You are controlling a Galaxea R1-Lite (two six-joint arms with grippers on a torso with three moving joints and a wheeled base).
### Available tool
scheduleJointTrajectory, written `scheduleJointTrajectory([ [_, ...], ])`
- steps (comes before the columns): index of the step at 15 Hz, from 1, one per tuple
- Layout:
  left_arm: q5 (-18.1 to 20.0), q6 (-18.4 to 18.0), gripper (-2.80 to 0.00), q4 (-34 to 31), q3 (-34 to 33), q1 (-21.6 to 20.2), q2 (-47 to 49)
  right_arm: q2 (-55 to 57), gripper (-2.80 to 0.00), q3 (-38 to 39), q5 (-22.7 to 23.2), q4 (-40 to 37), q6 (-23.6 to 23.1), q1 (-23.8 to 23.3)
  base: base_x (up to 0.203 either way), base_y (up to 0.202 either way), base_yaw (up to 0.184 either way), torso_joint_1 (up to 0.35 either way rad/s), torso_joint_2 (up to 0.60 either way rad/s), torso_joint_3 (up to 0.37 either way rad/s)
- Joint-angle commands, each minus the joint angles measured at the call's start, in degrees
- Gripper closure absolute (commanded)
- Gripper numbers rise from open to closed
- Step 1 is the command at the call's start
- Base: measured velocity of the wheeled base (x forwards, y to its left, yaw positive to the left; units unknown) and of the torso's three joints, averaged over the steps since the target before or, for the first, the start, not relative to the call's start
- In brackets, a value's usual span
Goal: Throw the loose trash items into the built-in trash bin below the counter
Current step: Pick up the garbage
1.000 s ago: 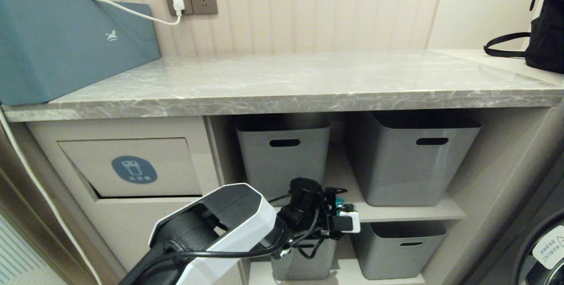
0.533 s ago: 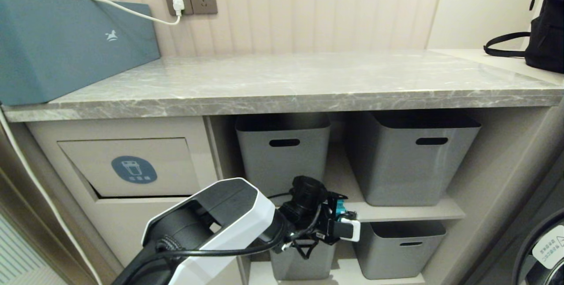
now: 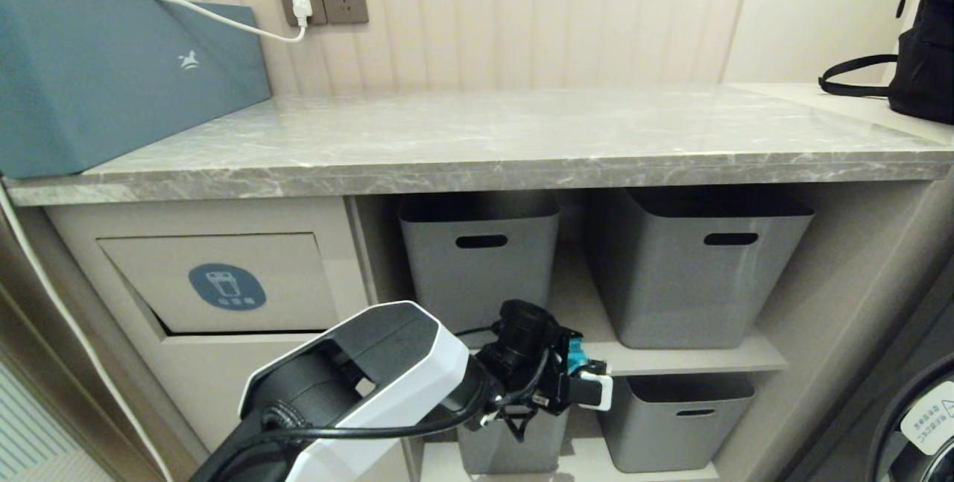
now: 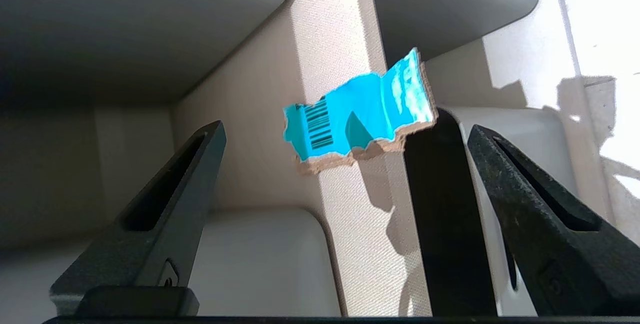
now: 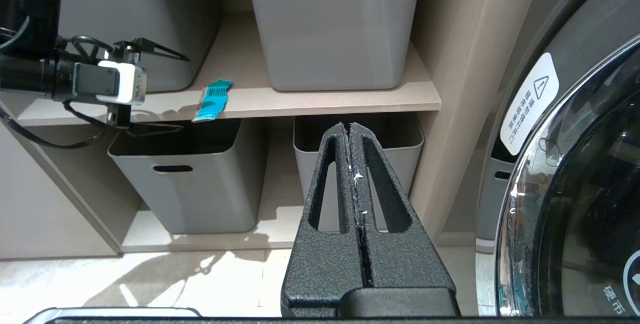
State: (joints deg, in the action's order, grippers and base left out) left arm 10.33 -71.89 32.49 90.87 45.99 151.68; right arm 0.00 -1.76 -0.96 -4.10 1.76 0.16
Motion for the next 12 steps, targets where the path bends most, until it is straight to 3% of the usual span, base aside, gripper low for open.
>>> scheduleJointTrajectory([
  [1,-0.4,-0.4,-2.80,0.2,0.2,0.7,0.5,0.1,0.00,0.0,0.0,0.0,0.0,0.0,0.000,0.000,0.000,0.000,0.00,0.000],
  [8,-8.5,-0.4,-2.80,0.1,5.5,2.3,3.3,0.1,0.00,0.0,0.0,0.0,0.0,0.0,0.000,0.000,0.000,0.000,0.00,0.000],
  [12,-8.9,-0.4,-2.80,-2.9,5.6,2.4,2.9,0.1,0.00,0.0,0.0,0.0,0.0,0.0,0.000,0.000,0.000,0.000,0.00,0.000],
])
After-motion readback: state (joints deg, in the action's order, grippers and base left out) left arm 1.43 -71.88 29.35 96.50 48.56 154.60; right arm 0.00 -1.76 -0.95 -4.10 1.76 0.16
